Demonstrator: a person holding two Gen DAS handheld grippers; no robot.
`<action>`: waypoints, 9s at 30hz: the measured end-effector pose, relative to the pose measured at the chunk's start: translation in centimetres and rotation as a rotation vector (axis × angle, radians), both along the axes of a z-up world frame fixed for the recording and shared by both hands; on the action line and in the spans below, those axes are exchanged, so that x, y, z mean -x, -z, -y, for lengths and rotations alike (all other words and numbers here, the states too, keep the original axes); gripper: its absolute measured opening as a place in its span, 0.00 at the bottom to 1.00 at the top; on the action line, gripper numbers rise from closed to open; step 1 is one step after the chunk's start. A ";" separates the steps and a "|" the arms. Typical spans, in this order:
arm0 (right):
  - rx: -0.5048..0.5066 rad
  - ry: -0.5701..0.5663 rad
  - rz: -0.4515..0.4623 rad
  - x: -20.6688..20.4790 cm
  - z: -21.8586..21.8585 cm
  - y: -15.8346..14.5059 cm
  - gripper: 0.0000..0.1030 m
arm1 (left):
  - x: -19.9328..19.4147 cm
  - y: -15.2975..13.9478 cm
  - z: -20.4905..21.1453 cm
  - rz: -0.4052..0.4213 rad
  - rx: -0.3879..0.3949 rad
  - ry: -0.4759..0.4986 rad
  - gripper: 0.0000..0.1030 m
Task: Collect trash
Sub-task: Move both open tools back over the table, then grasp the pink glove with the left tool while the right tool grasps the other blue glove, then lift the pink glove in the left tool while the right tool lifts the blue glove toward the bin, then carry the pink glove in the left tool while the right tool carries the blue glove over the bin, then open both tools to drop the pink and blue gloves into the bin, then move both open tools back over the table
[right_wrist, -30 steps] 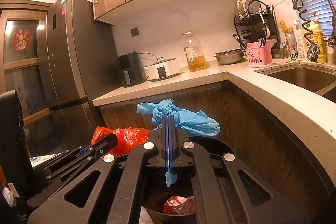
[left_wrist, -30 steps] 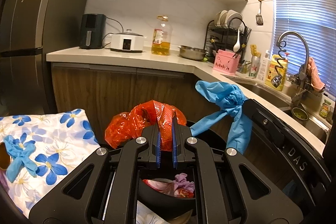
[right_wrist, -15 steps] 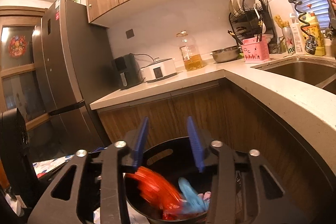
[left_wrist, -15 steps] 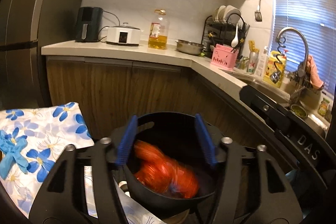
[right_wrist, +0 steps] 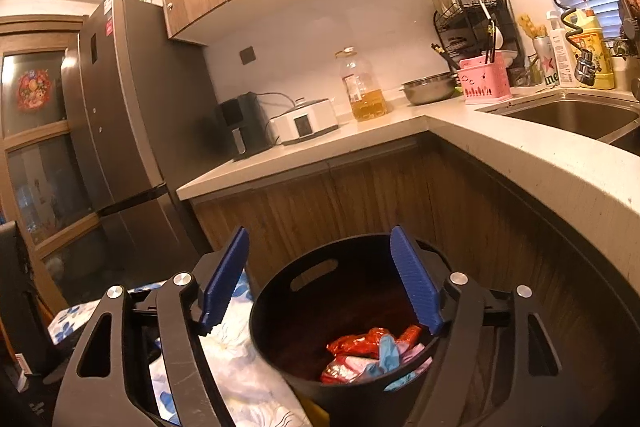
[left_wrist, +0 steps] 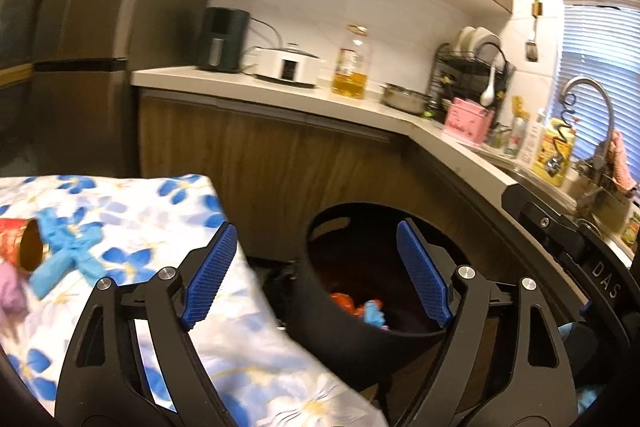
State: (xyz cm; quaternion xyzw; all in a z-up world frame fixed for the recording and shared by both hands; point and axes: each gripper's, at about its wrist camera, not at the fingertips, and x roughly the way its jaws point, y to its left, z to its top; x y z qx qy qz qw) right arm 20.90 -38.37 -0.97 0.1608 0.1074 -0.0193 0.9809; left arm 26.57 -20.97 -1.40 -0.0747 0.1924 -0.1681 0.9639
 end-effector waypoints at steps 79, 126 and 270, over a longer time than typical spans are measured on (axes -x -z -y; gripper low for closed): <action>0.234 -0.392 -0.367 -14.8 -33.5 11.6 0.49 | 2.5 9.3 -28.8 -0.234 0.019 -0.528 0.04; 0.109 -0.350 -0.087 -0.1 -21.6 1.8 0.04 | 10.1 1.6 -23.1 -0.069 -0.053 -0.510 0.03; 0.014 -0.148 -0.061 2.8 -12.0 1.8 0.80 | 9.9 1.1 -15.1 -0.006 -0.134 -0.433 0.85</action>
